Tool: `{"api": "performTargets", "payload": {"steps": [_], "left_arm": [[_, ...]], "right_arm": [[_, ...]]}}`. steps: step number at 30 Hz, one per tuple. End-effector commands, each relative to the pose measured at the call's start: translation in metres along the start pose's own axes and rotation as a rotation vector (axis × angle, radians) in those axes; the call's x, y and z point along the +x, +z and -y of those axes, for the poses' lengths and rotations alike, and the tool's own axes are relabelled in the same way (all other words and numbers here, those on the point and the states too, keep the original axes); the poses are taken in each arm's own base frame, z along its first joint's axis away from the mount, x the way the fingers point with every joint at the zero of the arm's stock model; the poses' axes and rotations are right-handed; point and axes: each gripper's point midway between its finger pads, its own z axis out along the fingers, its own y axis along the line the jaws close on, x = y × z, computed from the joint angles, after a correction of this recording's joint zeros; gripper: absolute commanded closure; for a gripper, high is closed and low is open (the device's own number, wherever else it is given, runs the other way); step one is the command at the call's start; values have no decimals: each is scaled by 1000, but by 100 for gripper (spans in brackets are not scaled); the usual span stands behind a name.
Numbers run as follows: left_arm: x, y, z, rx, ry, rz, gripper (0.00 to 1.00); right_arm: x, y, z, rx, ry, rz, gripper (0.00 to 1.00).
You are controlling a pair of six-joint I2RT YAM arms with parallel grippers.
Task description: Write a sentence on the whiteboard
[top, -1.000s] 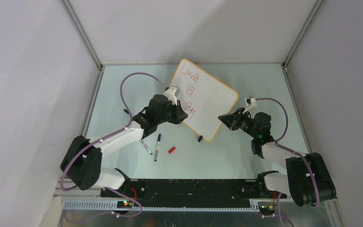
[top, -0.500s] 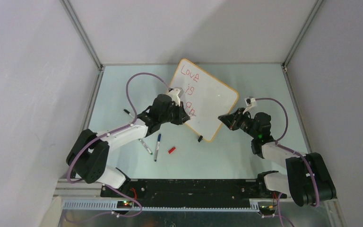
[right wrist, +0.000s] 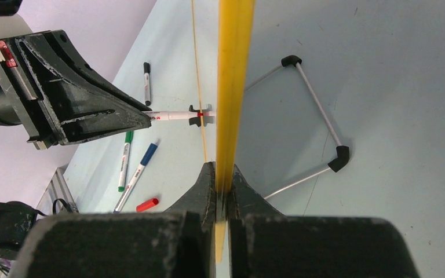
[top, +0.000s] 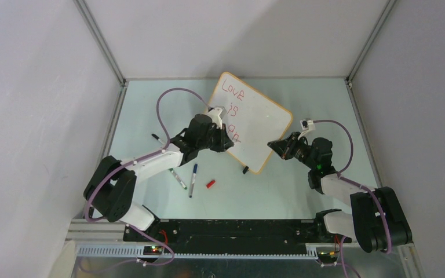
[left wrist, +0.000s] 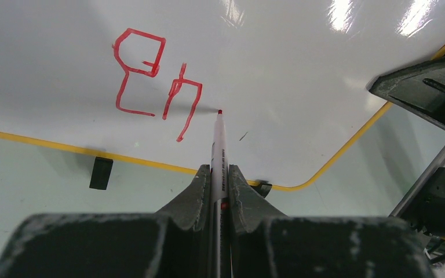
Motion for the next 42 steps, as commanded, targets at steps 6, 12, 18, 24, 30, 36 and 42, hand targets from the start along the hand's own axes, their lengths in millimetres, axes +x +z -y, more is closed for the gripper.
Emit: {"api": "performTargets", "payload": {"steps": [6,12,18,24,30,36,42], "left_arm": [[-21,3,3,-18,21,50,100],[-22,1,-2,-49,13,58,100],[-22,-1,-9,-91,10,56,100],[-21,-2,-11,-101,10,52,100],[-15,-5,-16,-123,10,33,100],[-8,-5,-16,-120,9,6,100],[-5,-5,-7,-78,13,-9,100]], "right_arm": [[-2,3,4,14,-53,-4,100],[-2,3,4,15,-54,-3,100],[-2,2,4,15,-55,-3,100],[-2,3,4,16,-55,-3,100],[-2,2,4,16,-57,-2,100],[-2,2,4,18,-56,-2,100],[-3,2,4,18,-59,-1,100]]}}
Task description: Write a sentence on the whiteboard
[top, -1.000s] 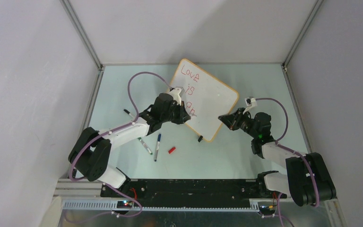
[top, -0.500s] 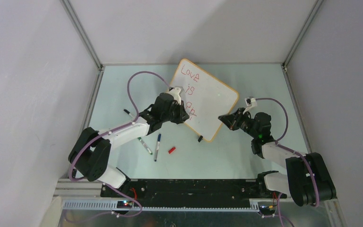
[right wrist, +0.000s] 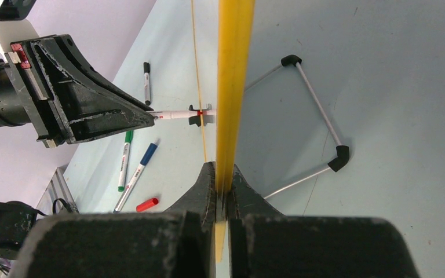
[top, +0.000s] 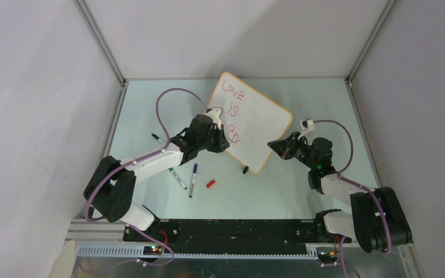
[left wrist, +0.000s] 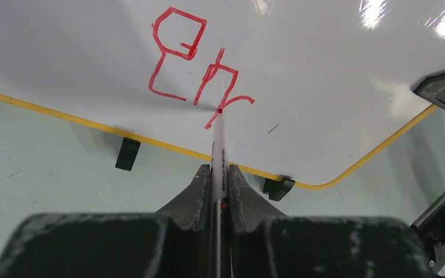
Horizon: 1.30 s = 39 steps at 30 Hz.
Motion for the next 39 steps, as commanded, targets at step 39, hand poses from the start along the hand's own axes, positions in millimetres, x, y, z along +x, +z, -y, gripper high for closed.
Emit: {"api": "performTargets", "payload": {"steps": [39], "left_arm": [[-36,12,31,69,55,26,100]], "right_arm": [[-2,2,4,19,-56,-2,100]]}}
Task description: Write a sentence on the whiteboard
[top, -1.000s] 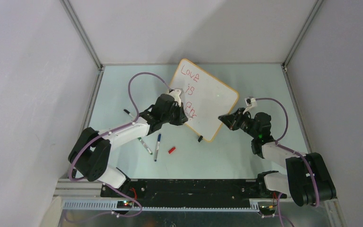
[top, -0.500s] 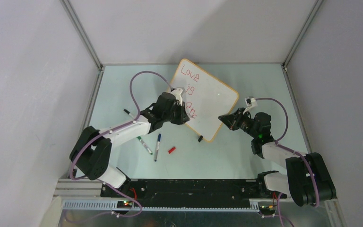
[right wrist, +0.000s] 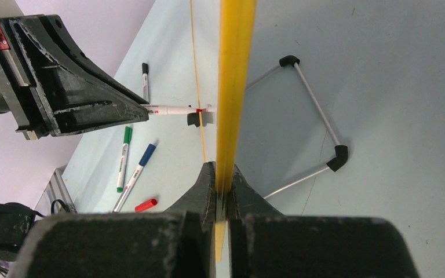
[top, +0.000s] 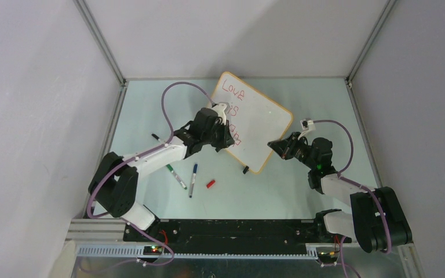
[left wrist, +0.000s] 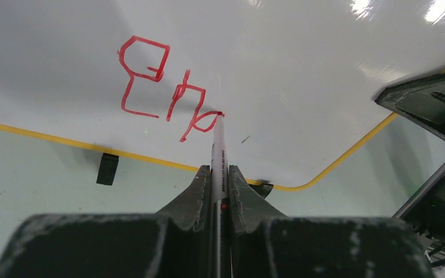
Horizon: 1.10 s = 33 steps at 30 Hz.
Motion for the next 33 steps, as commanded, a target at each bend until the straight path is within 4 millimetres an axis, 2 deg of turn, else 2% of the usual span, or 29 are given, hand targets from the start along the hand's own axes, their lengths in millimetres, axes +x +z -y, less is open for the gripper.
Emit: {"api": "performTargets", "payload": {"steps": [1,13,27,33], "left_arm": [[-24,8,11,28,41,65,100],[-38,15,10,34,32,62,100],[-56,11,15,50,18,93,100],[-55,11,14,42,19,89,100]], "right_arm": [[-2,2,4,16,-54,-3,100],[-2,2,4,16,-54,-2,100],[-2,2,3,13,-53,-4,100],[-2,3,3,13,-53,-3,100]]}}
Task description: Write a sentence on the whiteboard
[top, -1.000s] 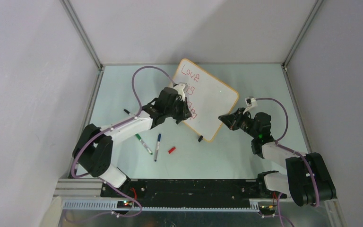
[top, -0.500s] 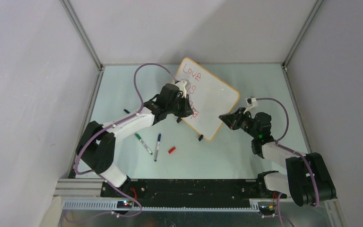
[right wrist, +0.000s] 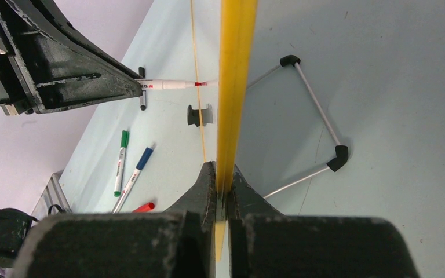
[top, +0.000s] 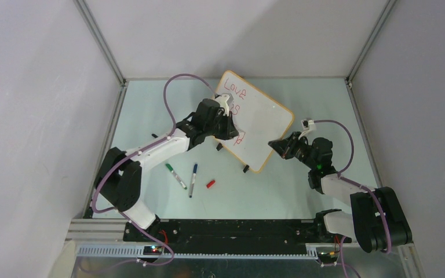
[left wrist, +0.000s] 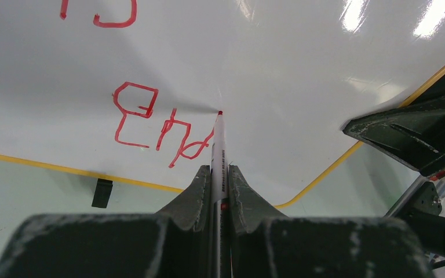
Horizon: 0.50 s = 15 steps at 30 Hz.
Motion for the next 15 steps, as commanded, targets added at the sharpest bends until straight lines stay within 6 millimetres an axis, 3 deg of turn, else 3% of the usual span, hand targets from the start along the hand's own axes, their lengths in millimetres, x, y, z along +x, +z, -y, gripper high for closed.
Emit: {"api": "performTargets", "payload": {"steps": [1,9,15], "left_arm": [[-20,6,1,3,22,56,100],[-14,-1,3,23,27,62,100],[-23,-20,22,86,75,132,100]], "right_arm": [[0,2,1,-1,-54,-13,100],[-1,2,1,1,-55,-12,100],[-1,2,0,0,-54,-12,100]]}}
